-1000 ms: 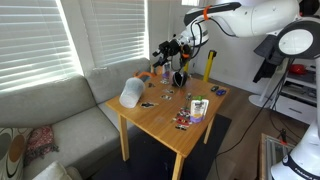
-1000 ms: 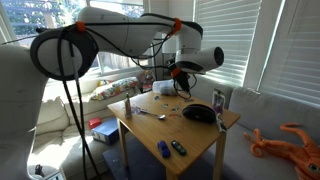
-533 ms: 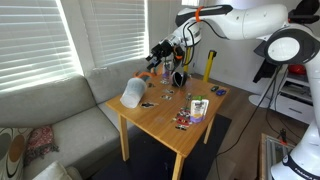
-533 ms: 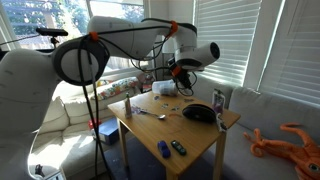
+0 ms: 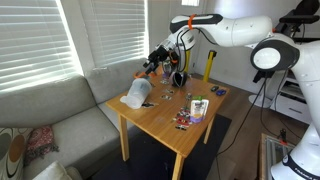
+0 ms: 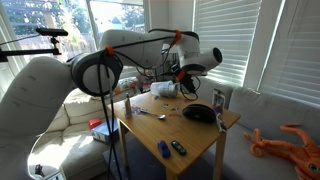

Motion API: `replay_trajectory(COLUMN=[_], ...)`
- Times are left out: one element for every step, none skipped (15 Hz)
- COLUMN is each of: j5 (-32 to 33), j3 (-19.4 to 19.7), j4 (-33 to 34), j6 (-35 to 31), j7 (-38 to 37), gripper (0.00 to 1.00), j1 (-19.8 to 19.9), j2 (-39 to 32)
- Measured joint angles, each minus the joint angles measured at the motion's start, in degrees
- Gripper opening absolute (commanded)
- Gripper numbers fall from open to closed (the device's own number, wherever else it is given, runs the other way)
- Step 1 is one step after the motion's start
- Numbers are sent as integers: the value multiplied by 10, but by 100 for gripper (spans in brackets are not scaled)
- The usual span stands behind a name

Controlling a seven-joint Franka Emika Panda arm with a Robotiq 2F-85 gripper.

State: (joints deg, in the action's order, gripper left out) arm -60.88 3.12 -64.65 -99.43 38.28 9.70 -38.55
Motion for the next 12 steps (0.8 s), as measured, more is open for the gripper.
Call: replay_trajectory(j5=[1, 2, 5, 9, 13, 18, 22, 30, 37, 43, 51, 57], j3=[-3, -5, -8, -9, -9, -9, -9, -9, -9, -9, -9, -10], j4=[7, 14, 20, 26, 29, 30, 30, 31, 32, 34, 35, 35], j6=[0, 0, 0, 0, 0, 0, 0, 0, 0, 0, 0, 0], j7=[-3, -6, -8, -15, -26, -42, -60, -79, -98, -116, -134, -151], gripper=[74, 66, 59, 55, 56, 61, 75, 80, 90, 97, 99, 100], j1=[2, 4, 6, 7, 7, 7, 8, 8, 8, 8, 7, 7], j2=[-8, -15, -23, -29, -33, -35, -35, -35, -35, -35, -33, -31])
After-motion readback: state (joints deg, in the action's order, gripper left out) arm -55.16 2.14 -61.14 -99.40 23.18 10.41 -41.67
